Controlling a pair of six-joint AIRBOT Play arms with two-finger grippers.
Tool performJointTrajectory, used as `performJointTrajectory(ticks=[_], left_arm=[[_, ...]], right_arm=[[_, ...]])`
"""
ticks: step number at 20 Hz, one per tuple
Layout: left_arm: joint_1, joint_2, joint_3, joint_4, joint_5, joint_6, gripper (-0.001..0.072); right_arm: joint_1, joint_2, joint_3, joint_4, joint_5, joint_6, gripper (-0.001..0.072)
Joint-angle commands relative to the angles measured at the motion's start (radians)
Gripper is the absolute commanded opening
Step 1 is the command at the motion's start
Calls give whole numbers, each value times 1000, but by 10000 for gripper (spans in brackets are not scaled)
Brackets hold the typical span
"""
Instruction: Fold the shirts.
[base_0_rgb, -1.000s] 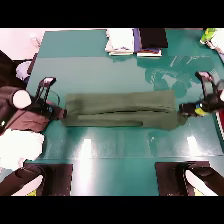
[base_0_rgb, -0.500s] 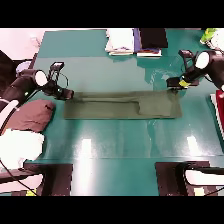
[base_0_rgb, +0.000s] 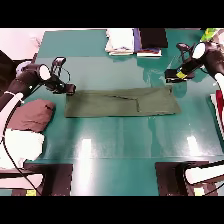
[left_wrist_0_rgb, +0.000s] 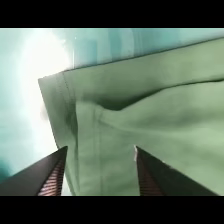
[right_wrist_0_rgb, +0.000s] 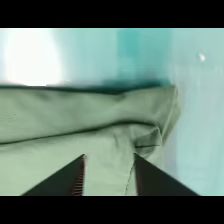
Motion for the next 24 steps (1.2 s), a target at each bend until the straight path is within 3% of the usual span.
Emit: performJointTrajectory(ticks=[1,2,3,4,5,10,17,19,20,21,22,23,24], left_arm=[[0,-3,96,-5,-133,-8,486],[-3,-3,111,-7,-152,-8,485],[-5,-3,115,-10,-158,-8,390],[-5,-3,115,-33,-158,-7,181],[-5,-3,115,-52,-151,-2,35],[-5,-4,113,-198,-118,0,31],[-5,-4,113,-214,-123,0,31],[-5,-4,113,-216,-125,-1,30],[-5,-4,113,-220,-124,-1,30],[-12,-4,113,-223,-120,-1,30],[-25,-4,113,-222,-113,-1,30],[-46,-8,113,-222,-100,-2,30],[-71,-17,113,-222,-85,-8,30]], right_arm=[[-83,2,18,78,78,-55,492],[-111,9,-11,78,102,-68,513],[-135,18,-52,78,109,-68,600],[-160,24,-100,78,104,-69,623],[-183,24,-144,89,98,-71,623],[-206,-16,-278,169,0,-93,626],[-144,-73,-272,175,-37,-97,619],[-131,-73,-272,170,-45,-97,548],[-131,-73,-272,167,-48,-97,444],[-131,-73,-272,167,-46,-98,230],[-131,-72,-272,166,-43,-103,124],[-131,-68,-272,165,-35,-114,20],[-131,-58,-272,165,-32,-121,21]])
